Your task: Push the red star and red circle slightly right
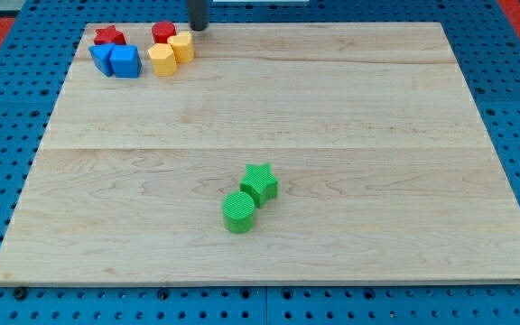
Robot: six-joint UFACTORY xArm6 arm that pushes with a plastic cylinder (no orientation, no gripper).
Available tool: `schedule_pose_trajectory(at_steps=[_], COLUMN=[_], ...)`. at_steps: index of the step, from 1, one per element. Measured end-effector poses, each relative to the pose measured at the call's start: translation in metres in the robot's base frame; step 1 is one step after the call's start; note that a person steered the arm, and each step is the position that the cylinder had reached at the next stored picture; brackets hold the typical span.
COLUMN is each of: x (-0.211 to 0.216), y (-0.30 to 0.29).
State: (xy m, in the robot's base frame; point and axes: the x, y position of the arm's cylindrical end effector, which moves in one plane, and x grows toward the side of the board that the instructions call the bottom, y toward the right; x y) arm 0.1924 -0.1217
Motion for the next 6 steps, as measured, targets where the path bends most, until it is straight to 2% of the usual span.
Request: schedule_pose_trajectory(at_steps=[2,4,5,6], x=[0.001,0.048,0.047,0.047], y=[-0.182,-0.136,-0.117,-0.061])
